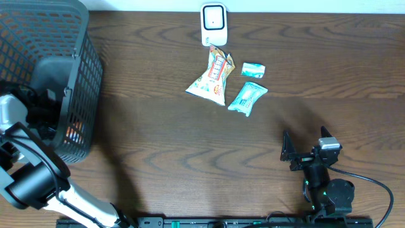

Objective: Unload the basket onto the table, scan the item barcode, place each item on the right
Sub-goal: 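Grasp the small orange-white pack in the basket with the left gripper, then carry the orange pack to the scanner and release it on the table, then return the left gripper into the basket toward the dark green tin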

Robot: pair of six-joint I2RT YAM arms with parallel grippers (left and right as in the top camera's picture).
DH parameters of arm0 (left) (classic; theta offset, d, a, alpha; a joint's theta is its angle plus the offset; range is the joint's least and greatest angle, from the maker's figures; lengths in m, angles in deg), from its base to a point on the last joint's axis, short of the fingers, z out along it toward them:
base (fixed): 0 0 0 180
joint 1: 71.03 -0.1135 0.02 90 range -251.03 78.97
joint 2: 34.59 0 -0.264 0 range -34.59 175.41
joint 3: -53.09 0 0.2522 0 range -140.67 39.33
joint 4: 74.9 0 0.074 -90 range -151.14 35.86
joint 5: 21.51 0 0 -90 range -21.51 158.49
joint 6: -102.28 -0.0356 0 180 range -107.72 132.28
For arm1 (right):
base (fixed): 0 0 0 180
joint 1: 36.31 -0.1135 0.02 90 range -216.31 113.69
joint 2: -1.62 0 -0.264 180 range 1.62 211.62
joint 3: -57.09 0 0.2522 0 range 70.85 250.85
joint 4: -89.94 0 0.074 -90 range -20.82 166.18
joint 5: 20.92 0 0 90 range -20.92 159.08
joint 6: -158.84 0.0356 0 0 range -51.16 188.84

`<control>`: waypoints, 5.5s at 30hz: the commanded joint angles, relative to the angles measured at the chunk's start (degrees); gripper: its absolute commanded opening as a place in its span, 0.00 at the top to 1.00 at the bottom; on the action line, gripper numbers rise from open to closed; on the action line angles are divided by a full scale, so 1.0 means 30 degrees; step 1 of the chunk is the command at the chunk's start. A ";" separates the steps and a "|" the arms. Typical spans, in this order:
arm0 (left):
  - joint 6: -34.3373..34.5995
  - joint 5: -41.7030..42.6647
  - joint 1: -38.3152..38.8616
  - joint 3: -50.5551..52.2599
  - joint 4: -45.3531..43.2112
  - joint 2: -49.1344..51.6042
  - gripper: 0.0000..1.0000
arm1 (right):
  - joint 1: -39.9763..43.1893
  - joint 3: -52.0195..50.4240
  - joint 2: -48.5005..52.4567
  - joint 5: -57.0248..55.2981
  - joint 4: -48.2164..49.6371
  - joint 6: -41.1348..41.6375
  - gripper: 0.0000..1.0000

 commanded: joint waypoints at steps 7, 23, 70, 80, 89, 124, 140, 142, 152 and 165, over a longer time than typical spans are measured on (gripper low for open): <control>0.0991 -0.1392 -0.0066 -0.0219 0.0211 0.0678 0.92 | 0.0044 -0.0022 -0.0102 -0.0095 -0.0095 -0.0226 0.01; 0.7577 0.0707 -0.0379 -0.4903 -0.3249 -0.8692 0.93 | 0.0044 -0.0022 -0.0102 -0.0095 -0.0095 -0.0226 0.01; 1.0571 -0.1792 2.2586 -0.4248 -1.3012 0.0962 0.78 | 0.0044 -0.0022 -0.0102 -0.0095 -0.0095 -0.0226 0.01; 1.0557 -0.2200 2.3161 -0.4248 -1.2903 0.1676 0.48 | 0.0044 -0.0022 -0.0102 -0.0095 -0.0095 -0.0226 0.01; 1.0112 -0.2273 2.3212 -0.4306 -1.0979 0.0270 0.53 | 0.0044 -0.0022 -0.0102 -0.0095 -0.0095 -0.0226 0.01; 0.8313 -1.2327 2.3154 -0.4306 -0.0627 -0.6703 0.29 | 0.0044 -0.0022 -0.0102 -0.0087 -0.0095 -0.0226 0.01; 0.7351 -1.2349 1.3559 -0.4306 -0.1035 -1.5110 0.24 | 0.0044 -0.0022 -0.0102 -0.0095 -0.0095 -0.0226 0.01; 0.7351 -1.2356 1.1883 -0.4306 -0.1195 -1.5599 0.24 | 0.0044 -0.0022 -0.0102 -0.0087 -0.0095 -0.0226 0.01; 0.5530 -1.2342 0.5610 -0.4306 -0.2492 -1.5263 0.02 | 0.0044 -0.0022 -0.0102 -0.0087 -0.0095 -0.0226 0.01; -0.3228 -1.2349 0.2739 -0.4299 -0.0947 -0.9573 0.02 | 0.0044 -0.0022 -0.0102 -0.0095 -0.0095 -0.0226 0.01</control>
